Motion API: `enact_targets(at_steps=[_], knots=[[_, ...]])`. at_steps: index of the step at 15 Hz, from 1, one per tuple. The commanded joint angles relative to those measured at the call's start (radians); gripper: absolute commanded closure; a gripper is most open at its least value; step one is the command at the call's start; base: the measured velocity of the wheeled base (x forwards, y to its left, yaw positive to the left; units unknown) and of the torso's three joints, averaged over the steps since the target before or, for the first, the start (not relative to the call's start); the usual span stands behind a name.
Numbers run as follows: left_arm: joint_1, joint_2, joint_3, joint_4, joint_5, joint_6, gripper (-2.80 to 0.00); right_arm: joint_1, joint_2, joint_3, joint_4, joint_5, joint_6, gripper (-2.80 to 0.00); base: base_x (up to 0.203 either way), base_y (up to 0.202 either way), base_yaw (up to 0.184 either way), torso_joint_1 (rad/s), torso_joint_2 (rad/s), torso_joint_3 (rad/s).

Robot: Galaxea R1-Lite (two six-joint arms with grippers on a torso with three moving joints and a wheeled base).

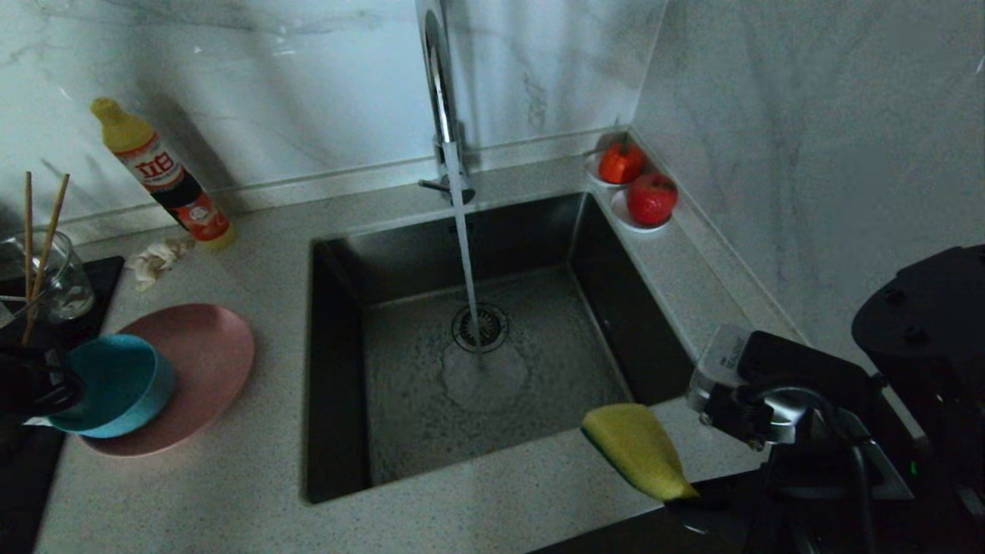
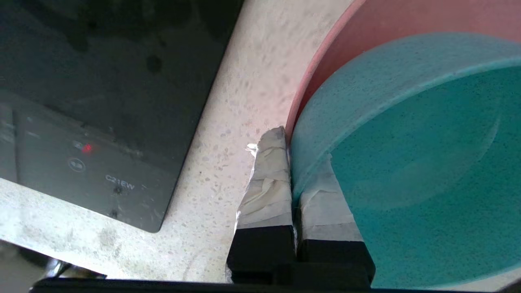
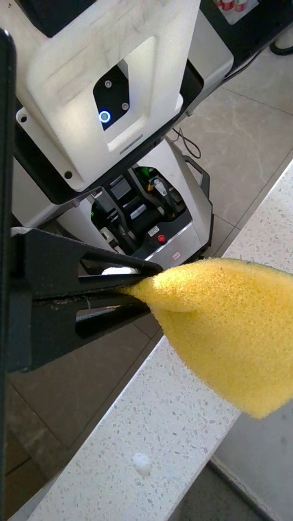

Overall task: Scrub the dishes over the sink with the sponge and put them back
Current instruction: Pick up a bowl and the sponge

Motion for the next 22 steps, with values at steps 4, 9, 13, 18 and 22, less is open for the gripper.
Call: enact_targets(at_steps=[4, 9, 13, 18, 22], knots=[[0.000, 0.055, 0.022, -0.001, -0.002, -0.001, 0.00, 0.001, 0.009, 0.000, 0.003, 0.000, 0.000, 0.00, 0.000, 0.000, 0.000, 0.000, 0.00, 0.000], [0.000, 0.055, 0.019, -0.003, 0.000, 0.001, 0.00, 0.001, 0.011, 0.000, 0.001, 0.000, 0.002, 0.00, 0.000, 0.000, 0.000, 0.000, 0.00, 0.000], [0.000, 0.059, 0.011, -0.003, -0.002, -0.001, -2.80, 0.001, 0.011, -0.002, 0.003, -0.002, 0.002, 0.00, 0.000, 0.000, 0.000, 0.000, 0.00, 0.000], [0.000, 0.032, -0.019, 0.007, -0.006, -0.015, -2.80, 0.001, 0.013, 0.000, 0.001, -0.002, 0.002, 0.00, 0.000, 0.000, 0.000, 0.000, 0.00, 0.000], [0.000, 0.005, -0.047, 0.040, -0.020, -0.020, -2.80, 0.001, 0.014, 0.001, -0.001, -0.002, 0.003, 0.00, 0.000, 0.000, 0.000, 0.000, 0.00, 0.000]])
